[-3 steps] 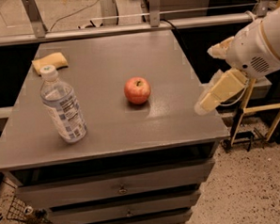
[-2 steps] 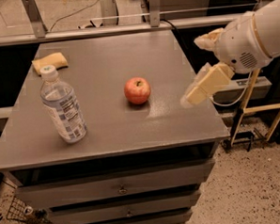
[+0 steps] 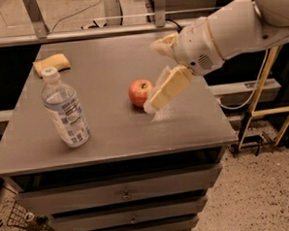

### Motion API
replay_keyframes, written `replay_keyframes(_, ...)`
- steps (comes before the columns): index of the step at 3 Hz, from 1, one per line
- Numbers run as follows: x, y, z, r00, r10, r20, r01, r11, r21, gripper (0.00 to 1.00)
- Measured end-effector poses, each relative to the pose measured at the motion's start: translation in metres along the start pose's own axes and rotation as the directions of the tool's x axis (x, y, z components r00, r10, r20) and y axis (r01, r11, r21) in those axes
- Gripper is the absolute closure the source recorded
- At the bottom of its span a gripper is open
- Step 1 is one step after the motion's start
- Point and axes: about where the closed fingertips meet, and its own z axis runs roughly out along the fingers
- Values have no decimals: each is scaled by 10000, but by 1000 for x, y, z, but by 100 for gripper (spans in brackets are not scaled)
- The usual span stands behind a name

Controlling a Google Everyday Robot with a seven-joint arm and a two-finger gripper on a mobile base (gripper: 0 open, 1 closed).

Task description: Knock blue plastic bottle over

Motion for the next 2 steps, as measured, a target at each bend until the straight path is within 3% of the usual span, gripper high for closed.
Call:
replay_keyframes(1, -5, 15, 48, 9986, 201, 481, -136, 9913, -1313, 0)
replay_keyframes(2, -7, 17, 50, 9976, 231, 660, -148, 9922, -1235, 0)
